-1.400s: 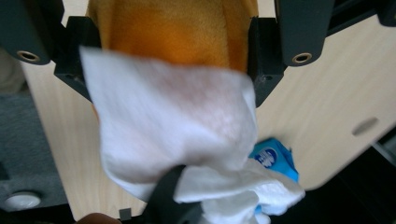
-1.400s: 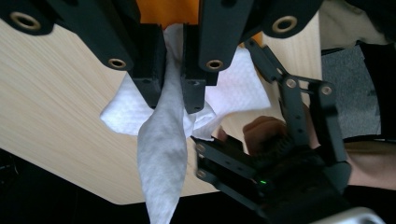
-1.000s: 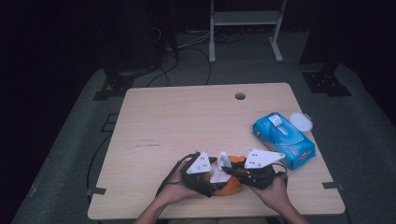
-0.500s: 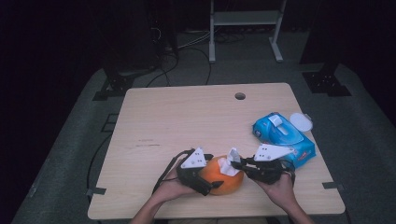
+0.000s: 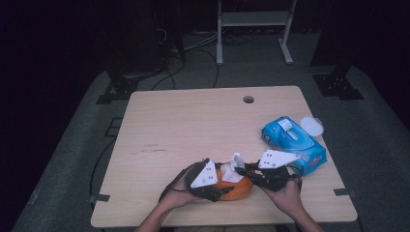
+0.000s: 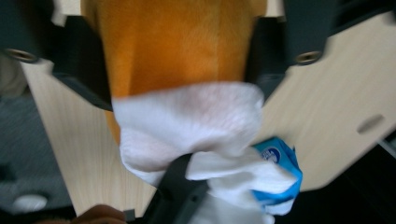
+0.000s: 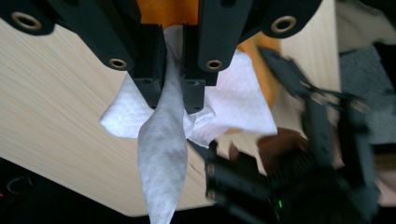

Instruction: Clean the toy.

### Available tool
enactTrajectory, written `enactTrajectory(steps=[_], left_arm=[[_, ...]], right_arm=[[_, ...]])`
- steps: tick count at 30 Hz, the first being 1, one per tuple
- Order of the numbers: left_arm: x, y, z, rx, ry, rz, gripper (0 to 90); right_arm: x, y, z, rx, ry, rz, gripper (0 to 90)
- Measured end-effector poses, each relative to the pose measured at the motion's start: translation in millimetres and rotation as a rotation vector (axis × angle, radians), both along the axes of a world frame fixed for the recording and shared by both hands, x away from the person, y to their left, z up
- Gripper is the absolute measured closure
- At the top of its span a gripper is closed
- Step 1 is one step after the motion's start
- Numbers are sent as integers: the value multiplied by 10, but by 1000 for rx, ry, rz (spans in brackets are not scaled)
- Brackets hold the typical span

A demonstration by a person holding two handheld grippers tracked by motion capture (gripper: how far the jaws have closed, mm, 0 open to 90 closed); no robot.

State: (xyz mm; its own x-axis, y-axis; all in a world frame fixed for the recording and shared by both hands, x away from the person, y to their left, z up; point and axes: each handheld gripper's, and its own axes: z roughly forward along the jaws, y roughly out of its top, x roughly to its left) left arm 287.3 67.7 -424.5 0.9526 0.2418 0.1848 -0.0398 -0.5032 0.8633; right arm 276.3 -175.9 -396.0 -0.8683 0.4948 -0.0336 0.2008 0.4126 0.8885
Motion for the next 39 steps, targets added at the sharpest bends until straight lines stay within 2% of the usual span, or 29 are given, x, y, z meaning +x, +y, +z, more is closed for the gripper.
enactTrajectory(steps=[1, 2, 3, 4, 5, 8, 9, 11, 13, 14, 16, 17, 18, 20, 21, 22, 23, 24, 25, 26, 27, 28, 29, 30, 32, 33, 34, 39], left_arm=[[41, 12, -8, 2, 54, 55, 86], [41, 12, -8, 2, 54, 55, 82], [92, 64, -29, -24, 127, 60, 108], [94, 72, -33, -27, 133, 58, 160], [94, 72, -33, -27, 133, 58, 193], [56, 48, -6, -7, 81, 36, 244], [30, 9, -4, -4, 56, 21, 264], [19, 2, -4, 7, 42, 14, 286], [12, 34, -12, 26, 13, 2, 305], [20, 59, -19, 22, 12, -3, 327], [42, 99, -31, 19, 22, 3, 344], [74, 142, -45, 10, 41, 9, 346], [74, 142, -45, 10, 41, 9, 345], [113, 189, -73, -17, 75, 21, 341], [121, 189, -72, -17, 82, 27, 324], [121, 166, -64, -19, 93, 43, 205], [124, 145, -50, -11, 104, 55, 142], [125, 111, -31, -15, 129, 66, 142], [122, 78, -11, -33, 155, 70, 93], [117, 61, -4, -46, 165, 66, 100], [107, 44, 0, -40, 160, 57, 131], [93, 46, -3, -17, 123, 55, 170], [91, 71, -7, -17, 111, 45, 231], [100, 101, -13, -25, 121, 37, 265], [109, 140, -26, -28, 124, 35, 322], [116, 160, -29, -25, 125, 34, 334], [124, 184, -33, -25, 126, 28, 334], [149, 258, -62, -33, 129, 18, 356]], right_arm=[[10, -35, -3, -5, 10, -19, 810], [10, -35, -3, -5, 10, -19, 810], [3, -47, -3, -6, 9, -22, 810], [-8, -36, -4, -4, 3, -28, 810], [-8, -36, -4, -4, 3, -28, 810], [-53, 45, 12, 2, -6, -22, 810], [-72, 124, 22, 38, 8, 18, 809], [-93, 181, 20, 36, 1, 33, 809], [-133, 266, 19, -12, -37, 41, 810], [-128, 264, 21, -16, -36, 48, 812], [-86, 206, 24, -10, -22, 45, 815], [-56, 119, 19, -16, -19, 11, 815], [-56, 119, 19, -16, -19, 11, 815], [-20, 16, -1, -10, -8, -19, 815], [-6, -27, -13, -1, 6, -28, 815], [0, -54, -32, 13, 26, -35, 815], [-7, -44, -35, 9, 23, -38, 814], [-7, -44, -35, 9, 23, -38, 814], [-13, -25, -35, 10, 20, -37, 814], [-24, 5, -31, 26, 31, -23, 814], [-32, 31, -27, 33, 28, -12, 813], [-49, 67, -21, 29, 17, 3, 812], [-68, 95, -14, 1, -13, 5, 812], [-66, 88, -11, -4, -18, 9, 813], [-33, 26, -4, 11, 3, 1, 815], [-2, -48, -10, 12, 6, -26, 815], [-2, -48, -10, 12, 6, -26, 815], [64, -275, -78, 40, 56, -65, 815]])
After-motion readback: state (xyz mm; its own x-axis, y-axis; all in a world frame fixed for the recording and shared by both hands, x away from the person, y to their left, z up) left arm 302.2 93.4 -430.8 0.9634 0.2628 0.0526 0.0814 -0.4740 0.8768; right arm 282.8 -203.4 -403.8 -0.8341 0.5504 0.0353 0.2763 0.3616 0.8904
